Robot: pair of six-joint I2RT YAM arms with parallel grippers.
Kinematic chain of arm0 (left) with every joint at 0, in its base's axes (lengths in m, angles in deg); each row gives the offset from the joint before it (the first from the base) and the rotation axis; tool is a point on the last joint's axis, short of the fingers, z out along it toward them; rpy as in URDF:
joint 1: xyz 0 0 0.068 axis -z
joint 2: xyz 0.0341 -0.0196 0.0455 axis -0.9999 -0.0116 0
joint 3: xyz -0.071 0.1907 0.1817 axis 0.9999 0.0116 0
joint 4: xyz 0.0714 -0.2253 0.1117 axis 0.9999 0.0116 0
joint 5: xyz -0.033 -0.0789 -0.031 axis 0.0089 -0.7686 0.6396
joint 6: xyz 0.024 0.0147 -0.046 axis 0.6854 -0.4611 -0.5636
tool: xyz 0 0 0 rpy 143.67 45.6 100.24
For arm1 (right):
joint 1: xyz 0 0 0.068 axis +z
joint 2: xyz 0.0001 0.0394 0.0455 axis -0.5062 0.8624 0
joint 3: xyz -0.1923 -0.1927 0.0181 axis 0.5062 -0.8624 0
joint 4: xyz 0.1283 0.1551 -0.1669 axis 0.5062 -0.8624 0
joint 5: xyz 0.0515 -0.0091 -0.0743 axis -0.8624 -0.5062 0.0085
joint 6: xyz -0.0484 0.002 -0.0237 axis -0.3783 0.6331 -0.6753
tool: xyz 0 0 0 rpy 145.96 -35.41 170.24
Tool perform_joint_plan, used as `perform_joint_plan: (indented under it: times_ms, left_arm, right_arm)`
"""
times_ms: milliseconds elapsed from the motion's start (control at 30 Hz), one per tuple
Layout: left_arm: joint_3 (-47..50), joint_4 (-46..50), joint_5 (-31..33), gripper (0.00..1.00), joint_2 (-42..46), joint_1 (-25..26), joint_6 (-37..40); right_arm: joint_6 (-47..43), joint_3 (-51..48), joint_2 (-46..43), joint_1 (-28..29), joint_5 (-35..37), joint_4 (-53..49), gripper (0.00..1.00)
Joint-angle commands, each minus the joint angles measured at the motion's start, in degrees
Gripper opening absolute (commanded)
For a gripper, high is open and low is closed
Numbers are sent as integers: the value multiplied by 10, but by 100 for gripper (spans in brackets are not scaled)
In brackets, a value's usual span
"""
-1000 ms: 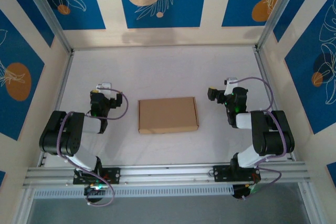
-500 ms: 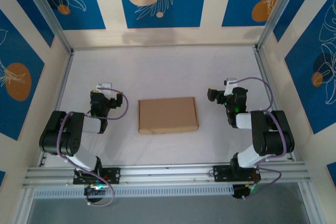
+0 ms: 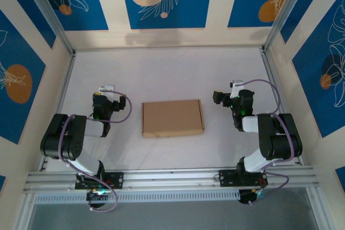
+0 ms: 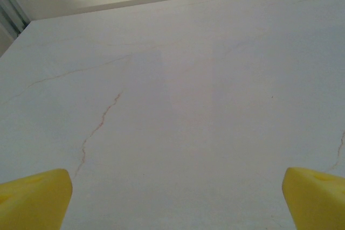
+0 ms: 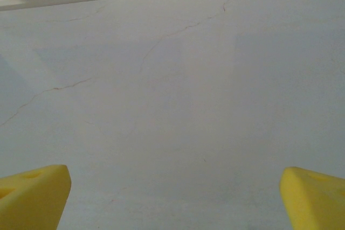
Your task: Fold the paper box
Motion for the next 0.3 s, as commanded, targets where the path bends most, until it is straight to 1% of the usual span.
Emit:
perform_joint_plan:
  times_ms: [0,100,267]
  left_arm:
    - [2,-4,-14,100,9,-7,-8]
    - [-9,14,-32,100,6,-8,-5]
    - [0,1,-33,100,10,-8,-3]
  right_arm:
    - [-10,3,-4,-3,-6,4,99]
    - [-10,3,-4,-3,-6,4,99]
    - [-10,3,-4,-3,-6,4,99]
